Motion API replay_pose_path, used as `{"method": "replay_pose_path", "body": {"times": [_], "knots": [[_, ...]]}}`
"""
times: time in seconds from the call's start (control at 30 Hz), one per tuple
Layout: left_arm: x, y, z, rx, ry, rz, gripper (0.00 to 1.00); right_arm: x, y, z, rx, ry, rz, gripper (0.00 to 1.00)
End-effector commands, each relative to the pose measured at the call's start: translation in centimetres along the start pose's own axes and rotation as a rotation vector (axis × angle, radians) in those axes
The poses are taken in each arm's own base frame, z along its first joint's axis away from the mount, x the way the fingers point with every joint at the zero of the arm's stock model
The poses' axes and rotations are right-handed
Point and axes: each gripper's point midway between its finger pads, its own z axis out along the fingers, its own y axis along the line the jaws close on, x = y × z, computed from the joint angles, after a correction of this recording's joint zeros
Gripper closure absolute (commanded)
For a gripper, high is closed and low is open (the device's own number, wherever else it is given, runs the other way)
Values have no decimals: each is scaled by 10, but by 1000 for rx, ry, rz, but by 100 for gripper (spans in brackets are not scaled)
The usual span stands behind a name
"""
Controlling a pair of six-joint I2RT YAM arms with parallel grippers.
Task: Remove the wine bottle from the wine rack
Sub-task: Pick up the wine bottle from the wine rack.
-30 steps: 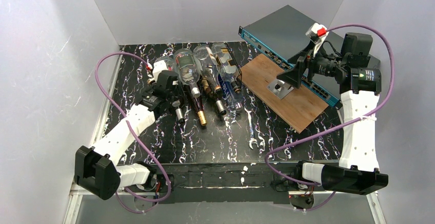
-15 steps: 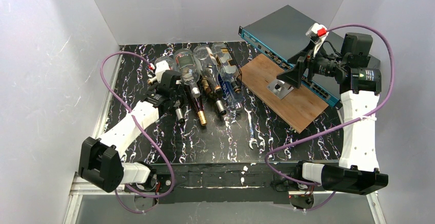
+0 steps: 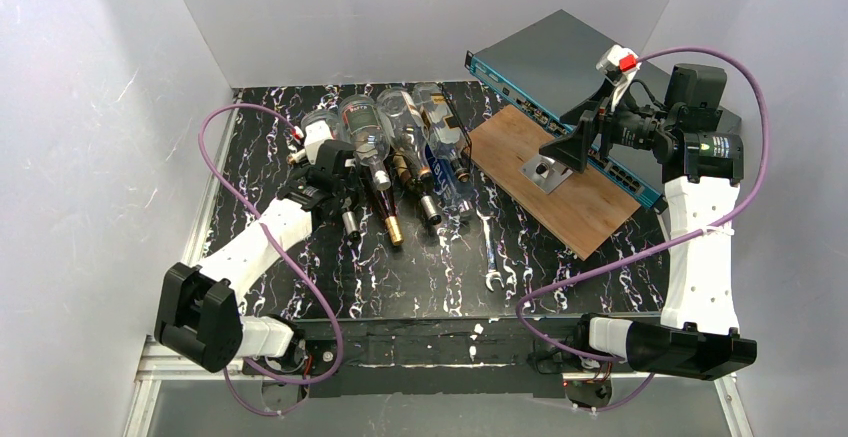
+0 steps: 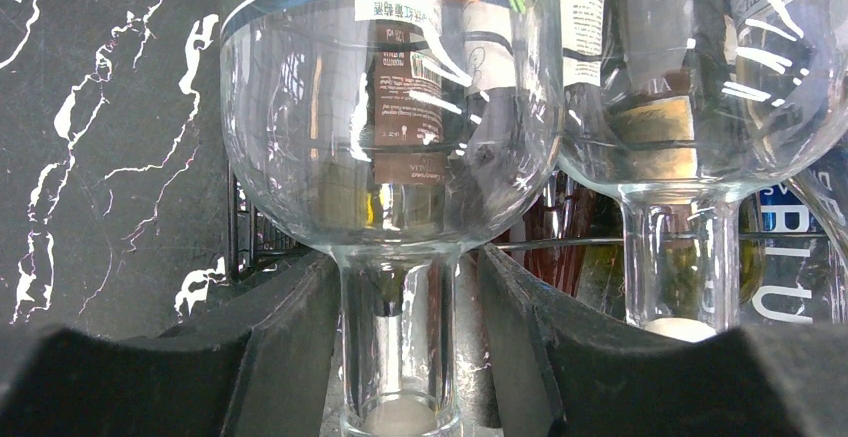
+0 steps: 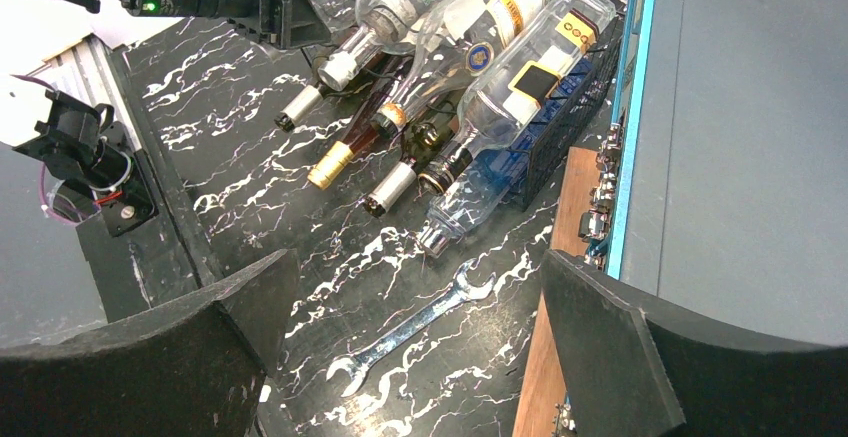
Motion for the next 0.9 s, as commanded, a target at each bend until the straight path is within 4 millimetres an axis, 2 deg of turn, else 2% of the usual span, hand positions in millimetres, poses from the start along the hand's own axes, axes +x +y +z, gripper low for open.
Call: {"method": "replay_pose_path", "body": {"times": [0.0,0.27,0.37,0.47,0.67,0.87], "knots": [[-7,4,2,-29,-35,-9,51,-5,2,-1,-14,-19,-28,0],[-10,6,2,-39,-43,-4,62,-5,2,-1,-15,-19,-28,0],[-14,7,-1,-38,-45,7,77,-5,3,-2,-13,-20,-29,0],[-18,9,-7,-40,-47,19,99,-5,3,-2,-15,-20,-28,0],[-31,11,-25,-7,-85,15,100,-4,3,-2,-15,-20,-29,0],[-54,12,-45,41,-173,58,100,-4,3,-2,-13,-22,-31,0]]}}
